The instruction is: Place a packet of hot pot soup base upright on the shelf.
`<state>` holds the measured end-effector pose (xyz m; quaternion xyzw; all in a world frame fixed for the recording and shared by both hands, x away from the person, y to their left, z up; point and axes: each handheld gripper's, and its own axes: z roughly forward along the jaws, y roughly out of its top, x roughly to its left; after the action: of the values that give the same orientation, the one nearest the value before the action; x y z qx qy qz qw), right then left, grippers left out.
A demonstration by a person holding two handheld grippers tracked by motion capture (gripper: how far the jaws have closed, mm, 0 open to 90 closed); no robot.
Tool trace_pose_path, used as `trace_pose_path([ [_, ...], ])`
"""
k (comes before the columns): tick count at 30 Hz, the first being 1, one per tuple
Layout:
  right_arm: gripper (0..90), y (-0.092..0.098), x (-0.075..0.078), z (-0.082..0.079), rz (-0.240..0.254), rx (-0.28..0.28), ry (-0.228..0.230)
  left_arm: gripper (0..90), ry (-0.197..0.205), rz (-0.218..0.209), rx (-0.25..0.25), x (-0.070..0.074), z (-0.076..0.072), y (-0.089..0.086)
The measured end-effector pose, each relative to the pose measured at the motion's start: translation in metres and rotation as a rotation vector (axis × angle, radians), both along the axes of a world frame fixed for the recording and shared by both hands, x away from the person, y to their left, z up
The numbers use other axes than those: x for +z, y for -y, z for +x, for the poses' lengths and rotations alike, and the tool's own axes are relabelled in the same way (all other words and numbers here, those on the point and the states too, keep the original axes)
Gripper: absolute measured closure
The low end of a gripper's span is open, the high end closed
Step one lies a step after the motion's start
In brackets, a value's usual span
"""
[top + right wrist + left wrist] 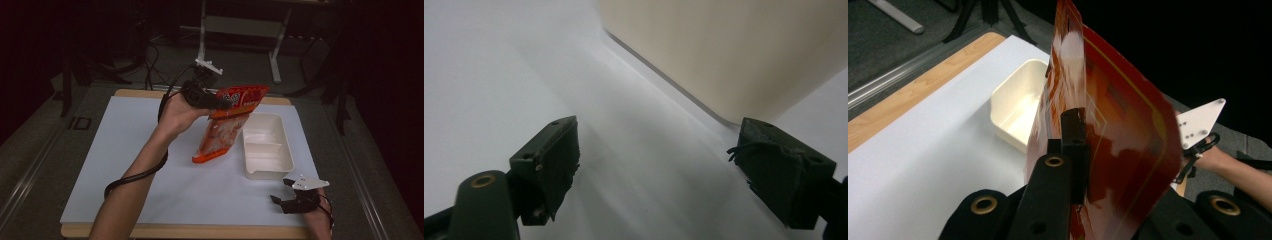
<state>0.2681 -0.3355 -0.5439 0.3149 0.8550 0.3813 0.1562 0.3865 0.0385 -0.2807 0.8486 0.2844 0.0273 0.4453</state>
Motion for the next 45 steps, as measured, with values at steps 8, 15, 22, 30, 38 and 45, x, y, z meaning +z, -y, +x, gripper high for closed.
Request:
trace_pose_path([
  [8, 17.6, 0.000, 0.000, 0.000, 0.000, 0.001, 0.001, 90.0, 0.003, 0.002, -0.020, 0.005, -0.001, 0.015],
  [15, 17.6, 0.000, 0.000, 0.000, 0.005, 0.002, 0.000, 90.0, 0.003, -0.005, -0.038, 0.008, 0.000, 0.027],
  [22, 17.6, 0.000, 0.000, 0.000, 0.006, 0.003, 0.000, 90.0, 0.004, -0.012, -0.053, 0.010, 0.000, 0.039],
  [30, 17.6, 0.000, 0.000, 0.000, 0.006, 0.001, -0.001, 90.0, 0.001, -0.018, -0.067, 0.012, 0.001, 0.053],
  [38, 17.6, 0.000, 0.000, 0.000, 0.006, 0.002, -0.002, 90.0, -0.003, -0.026, -0.085, 0.012, 0.003, 0.067],
  [45, 17.6, 0.001, 0.000, -0.001, 0.007, 0.001, 0.000, 90.0, -0.009, -0.033, -0.093, 0.009, 0.007, 0.082],
])
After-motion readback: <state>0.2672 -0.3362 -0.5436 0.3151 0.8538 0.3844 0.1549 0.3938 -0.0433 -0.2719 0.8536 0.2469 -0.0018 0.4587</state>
